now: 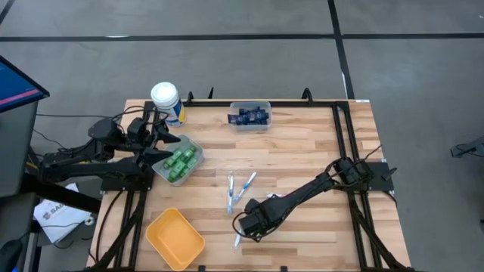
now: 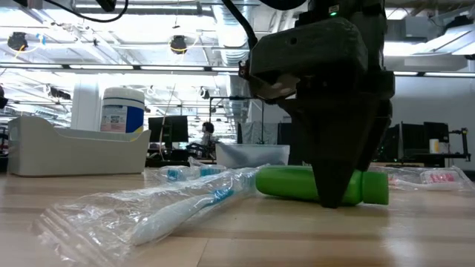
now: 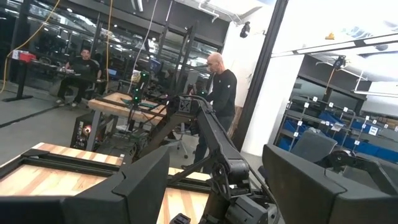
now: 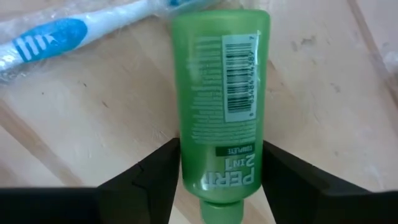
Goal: Pick & Place Travel size toiletries
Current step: Put the green shampoo into the gray bin
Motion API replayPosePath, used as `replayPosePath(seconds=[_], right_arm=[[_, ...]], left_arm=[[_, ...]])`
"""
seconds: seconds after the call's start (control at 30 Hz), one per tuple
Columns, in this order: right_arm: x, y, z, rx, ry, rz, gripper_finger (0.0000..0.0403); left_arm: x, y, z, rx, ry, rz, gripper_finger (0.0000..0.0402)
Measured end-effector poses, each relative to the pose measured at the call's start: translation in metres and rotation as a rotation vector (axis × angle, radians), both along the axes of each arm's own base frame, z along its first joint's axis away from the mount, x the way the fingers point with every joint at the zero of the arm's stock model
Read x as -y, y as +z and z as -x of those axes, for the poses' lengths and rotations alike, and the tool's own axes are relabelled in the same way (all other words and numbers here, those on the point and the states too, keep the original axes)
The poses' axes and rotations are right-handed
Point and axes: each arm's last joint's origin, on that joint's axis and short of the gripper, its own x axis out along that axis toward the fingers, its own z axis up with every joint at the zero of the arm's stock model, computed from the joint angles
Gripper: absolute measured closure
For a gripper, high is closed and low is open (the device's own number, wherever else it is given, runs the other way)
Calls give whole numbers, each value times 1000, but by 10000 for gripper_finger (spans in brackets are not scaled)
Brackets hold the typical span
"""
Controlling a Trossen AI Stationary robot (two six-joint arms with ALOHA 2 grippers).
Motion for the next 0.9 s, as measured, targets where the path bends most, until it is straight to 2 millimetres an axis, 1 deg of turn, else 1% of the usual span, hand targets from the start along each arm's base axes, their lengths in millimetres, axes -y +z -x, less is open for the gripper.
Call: replayPosePath(seconds=[0.17, 0.27, 0.53, 0.8, 0.9], right_arm=[[0, 0, 0, -1, 26, 0, 233], [0, -1, 0, -3, 29, 1, 240], [0, -1, 0, -8, 25, 1, 225], [0, -2, 0, -9, 24, 1, 231], [0, -2, 1, -9, 21, 2, 225]], left_arm=[[0, 0, 0, 0, -1, 0, 147], [0, 0, 0, 0, 0, 0, 147], [0, -1, 1, -3, 10, -24, 147], [1, 2, 11, 38, 53, -45, 147], [2, 2, 14, 42, 61, -46, 147]])
